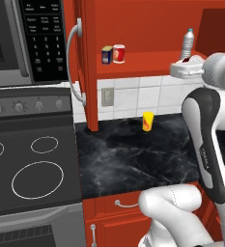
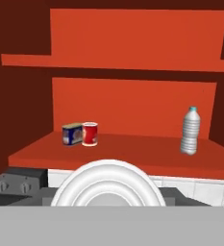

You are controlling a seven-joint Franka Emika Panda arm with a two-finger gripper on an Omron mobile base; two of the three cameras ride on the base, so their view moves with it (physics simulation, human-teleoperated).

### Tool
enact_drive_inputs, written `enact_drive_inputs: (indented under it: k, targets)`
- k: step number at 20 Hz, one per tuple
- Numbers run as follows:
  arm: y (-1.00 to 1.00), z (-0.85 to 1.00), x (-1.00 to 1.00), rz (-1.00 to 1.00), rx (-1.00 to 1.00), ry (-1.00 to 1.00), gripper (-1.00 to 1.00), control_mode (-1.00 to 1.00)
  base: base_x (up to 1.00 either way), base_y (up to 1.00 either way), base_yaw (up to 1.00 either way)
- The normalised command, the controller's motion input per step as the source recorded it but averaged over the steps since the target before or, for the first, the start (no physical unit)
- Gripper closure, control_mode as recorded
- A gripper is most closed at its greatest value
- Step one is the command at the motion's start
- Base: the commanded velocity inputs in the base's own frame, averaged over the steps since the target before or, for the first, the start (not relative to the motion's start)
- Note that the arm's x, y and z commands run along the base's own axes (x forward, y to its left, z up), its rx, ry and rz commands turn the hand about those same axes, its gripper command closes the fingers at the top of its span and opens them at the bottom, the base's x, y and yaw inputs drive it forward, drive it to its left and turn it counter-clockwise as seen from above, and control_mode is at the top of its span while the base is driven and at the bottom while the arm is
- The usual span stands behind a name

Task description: Pick the cans from the counter and place them in their designated side in the cabinet.

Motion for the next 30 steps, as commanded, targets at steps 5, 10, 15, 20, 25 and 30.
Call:
enact_drive_inputs:
  k: [5,10,15,20,25,30]
  targets:
    - [0.0,0.07,0.21,0.0,0.0,0.0,1.0,-1.0,0.0,0.0,0.0]
    - [0.02,0.0,0.25,0.0,0.0,0.01,1.0,-1.0,0.0,0.0,0.0]
    - [0.04,0.0,0.26,0.01,0.0,0.0,1.0,-1.0,0.0,0.0,0.0]
    - [0.1,0.0,0.25,0.03,0.0,-0.01,1.0,-1.0,0.0,0.0,0.0]
    - [0.04,0.0,0.23,0.02,0.0,0.0,1.0,-1.0,0.0,0.0,0.0]
    - [0.04,0.0,0.23,0.01,0.0,0.0,1.0,-1.0,0.0,0.0,0.0]
